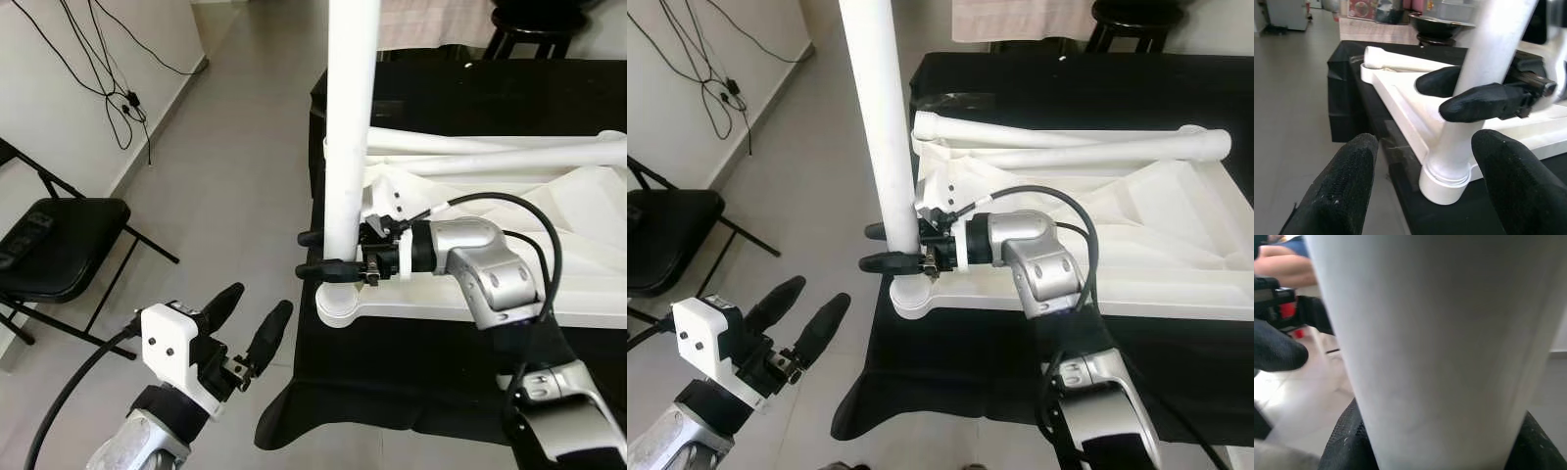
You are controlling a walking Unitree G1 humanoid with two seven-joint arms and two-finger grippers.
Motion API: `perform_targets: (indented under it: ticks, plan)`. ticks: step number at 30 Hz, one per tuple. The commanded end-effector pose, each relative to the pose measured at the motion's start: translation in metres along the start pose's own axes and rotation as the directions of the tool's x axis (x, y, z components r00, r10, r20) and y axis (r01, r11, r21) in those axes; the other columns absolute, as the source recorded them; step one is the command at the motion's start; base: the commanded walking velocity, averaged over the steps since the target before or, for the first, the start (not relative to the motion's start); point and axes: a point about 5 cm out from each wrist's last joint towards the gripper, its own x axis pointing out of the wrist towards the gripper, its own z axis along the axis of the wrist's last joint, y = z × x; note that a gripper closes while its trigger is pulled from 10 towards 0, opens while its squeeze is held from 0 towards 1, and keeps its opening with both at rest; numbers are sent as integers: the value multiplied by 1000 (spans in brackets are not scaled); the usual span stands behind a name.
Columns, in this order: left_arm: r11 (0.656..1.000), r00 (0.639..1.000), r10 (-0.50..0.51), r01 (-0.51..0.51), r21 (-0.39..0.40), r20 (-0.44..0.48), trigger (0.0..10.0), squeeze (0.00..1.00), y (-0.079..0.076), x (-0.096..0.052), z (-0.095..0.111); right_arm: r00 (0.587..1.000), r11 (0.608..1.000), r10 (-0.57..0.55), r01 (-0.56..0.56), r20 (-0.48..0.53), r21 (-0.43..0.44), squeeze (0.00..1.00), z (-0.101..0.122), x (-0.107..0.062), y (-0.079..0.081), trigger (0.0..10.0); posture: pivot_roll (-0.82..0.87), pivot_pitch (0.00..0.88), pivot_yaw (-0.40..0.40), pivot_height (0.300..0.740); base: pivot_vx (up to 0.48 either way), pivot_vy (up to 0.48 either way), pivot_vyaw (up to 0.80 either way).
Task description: Building children table
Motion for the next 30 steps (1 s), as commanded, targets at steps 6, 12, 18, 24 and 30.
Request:
perform_targets:
  ticks: [6,12,18,24,30]
  plan:
    - [1000,1000,-1,1,6,-9,10000,0,2,-2,0,991,986,-135,136,-23,96,0,-22,8,17,0,-20,164,30,740,0,0,0]
    - [1000,1000,-7,7,12,-17,10000,0,7,0,-3,706,704,-679,704,-203,96,0,-44,14,44,0,-48,138,58,740,0,0,0]
    - [1000,1000,-10,10,18,-23,10000,0,10,2,-4,649,644,-729,758,-218,106,0,-41,13,23,0,-42,129,56,740,0,0,0]
    - [1000,1000,-4,4,21,-18,10000,0,10,2,-3,803,790,-595,594,-44,153,1000,-13,25,7,10000,-34,131,56,740,0,0,0]
    - [1000,1000,-9,10,18,-17,10000,0,7,2,-2,964,968,-245,238,102,78,1000,12,21,7,10000,-19,145,51,740,0,0,0]
